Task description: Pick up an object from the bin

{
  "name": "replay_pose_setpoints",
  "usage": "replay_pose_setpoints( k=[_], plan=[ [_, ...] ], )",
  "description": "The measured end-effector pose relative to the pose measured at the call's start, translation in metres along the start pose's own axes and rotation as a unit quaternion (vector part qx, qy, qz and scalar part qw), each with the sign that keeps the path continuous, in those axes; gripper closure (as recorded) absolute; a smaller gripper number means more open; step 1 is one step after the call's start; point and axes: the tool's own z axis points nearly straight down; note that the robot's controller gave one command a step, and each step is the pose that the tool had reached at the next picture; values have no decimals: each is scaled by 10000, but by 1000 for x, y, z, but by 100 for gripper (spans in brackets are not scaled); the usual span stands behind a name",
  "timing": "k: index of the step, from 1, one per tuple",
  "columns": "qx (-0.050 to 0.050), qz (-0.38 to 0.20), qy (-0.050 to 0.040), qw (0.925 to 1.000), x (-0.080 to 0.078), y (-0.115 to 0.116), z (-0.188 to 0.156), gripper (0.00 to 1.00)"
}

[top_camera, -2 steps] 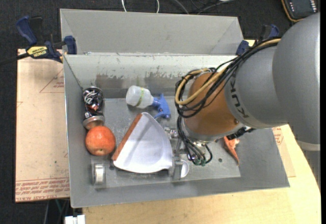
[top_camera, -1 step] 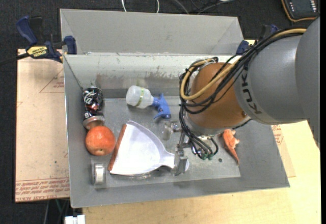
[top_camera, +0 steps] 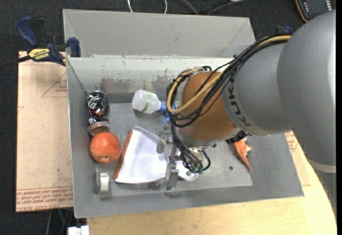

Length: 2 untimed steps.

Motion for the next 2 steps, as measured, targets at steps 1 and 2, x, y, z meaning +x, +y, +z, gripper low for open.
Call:
replay_pose_setpoints(
  k=[1, 2],
  plan=[
    [7, -660, -160, 9977, 12, -19, 28, 0],
    [-5, -508, -42, 9987, 22, -34, 29, 100]
  ],
)
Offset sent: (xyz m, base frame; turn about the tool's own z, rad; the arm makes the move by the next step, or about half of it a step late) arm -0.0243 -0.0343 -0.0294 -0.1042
